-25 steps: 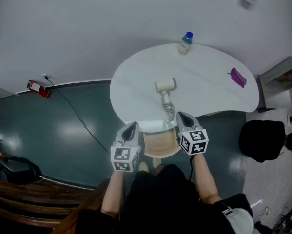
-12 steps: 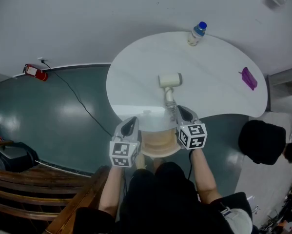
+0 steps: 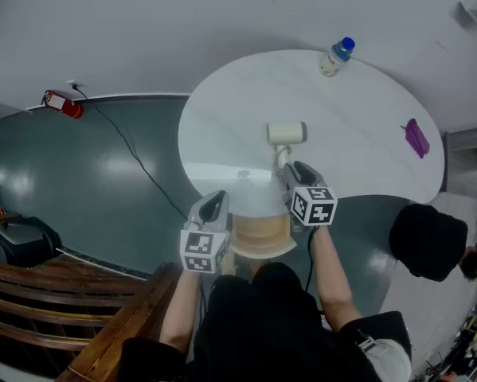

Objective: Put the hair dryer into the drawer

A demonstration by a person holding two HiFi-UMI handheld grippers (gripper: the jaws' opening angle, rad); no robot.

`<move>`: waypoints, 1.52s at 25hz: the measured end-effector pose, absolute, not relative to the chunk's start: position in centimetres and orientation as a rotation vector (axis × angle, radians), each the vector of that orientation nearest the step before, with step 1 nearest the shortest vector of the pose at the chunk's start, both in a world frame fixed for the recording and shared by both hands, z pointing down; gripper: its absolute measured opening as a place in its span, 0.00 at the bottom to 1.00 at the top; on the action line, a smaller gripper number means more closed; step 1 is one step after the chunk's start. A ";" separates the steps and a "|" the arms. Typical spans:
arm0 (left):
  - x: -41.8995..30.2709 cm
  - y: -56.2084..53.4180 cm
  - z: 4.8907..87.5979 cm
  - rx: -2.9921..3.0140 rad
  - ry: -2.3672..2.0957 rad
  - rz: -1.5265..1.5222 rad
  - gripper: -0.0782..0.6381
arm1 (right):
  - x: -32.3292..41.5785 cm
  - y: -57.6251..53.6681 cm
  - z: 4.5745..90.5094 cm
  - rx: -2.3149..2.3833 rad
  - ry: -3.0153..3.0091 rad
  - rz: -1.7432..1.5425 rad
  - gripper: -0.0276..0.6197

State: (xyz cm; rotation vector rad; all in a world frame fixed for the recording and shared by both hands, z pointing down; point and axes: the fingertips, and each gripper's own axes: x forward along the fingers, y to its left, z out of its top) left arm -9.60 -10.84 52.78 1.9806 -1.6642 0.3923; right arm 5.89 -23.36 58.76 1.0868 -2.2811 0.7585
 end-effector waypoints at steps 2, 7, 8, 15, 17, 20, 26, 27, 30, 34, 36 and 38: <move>-9.9 -11.0 52.8 1.967 -1.673 0.393 0.12 | 5.7 -23.7 59.5 1.072 -2.266 0.774 0.24; -10.5 -11.5 53.1 1.949 -1.690 0.395 0.12 | 5.0 -24.4 61.3 1.035 -2.230 0.800 0.34; -10.6 -11.6 53.3 1.945 -1.691 0.397 0.12 | 4.8 -24.5 61.7 1.029 -2.224 0.805 0.34; -10.8 -12.7 54.2 1.932 -1.695 0.399 0.12 | 3.7 -25.4 63.8 0.991 -2.169 0.802 0.41; -10.7 -13.1 54.6 1.931 -1.690 0.403 0.12 | 3.5 -25.7 64.3 0.985 -2.160 0.805 0.41; -10.7 -13.4 55.1 1.917 -1.681 0.408 0.12 | 3.1 -26.0 64.8 0.970 -2.149 0.815 0.41; -10.7 -13.8 55.4 1.913 -1.687 0.405 0.12 | 2.7 -26.4 65.4 0.955 -2.135 0.838 0.41; -10.7 -13.8 55.5 1.910 -1.686 0.406 0.12 | 2.7 -26.4 65.6 0.956 -2.132 0.847 0.41; -10.6 -13.6 55.7 1.900 -1.683 0.408 0.12 | 2.7 -26.5 65.8 0.960 -2.126 0.868 0.41; -10.5 -13.4 55.9 1.896 -1.680 0.416 0.12 | 2.7 -26.7 65.8 0.950 -2.129 0.856 0.40; -10.4 -13.3 55.9 1.902 -1.681 0.418 0.12 | 2.7 -26.8 65.8 0.947 -2.140 0.846 0.39; -10.3 -13.3 55.6 1.902 -1.685 0.411 0.12 | 2.8 -26.7 65.7 0.934 -2.160 0.850 0.38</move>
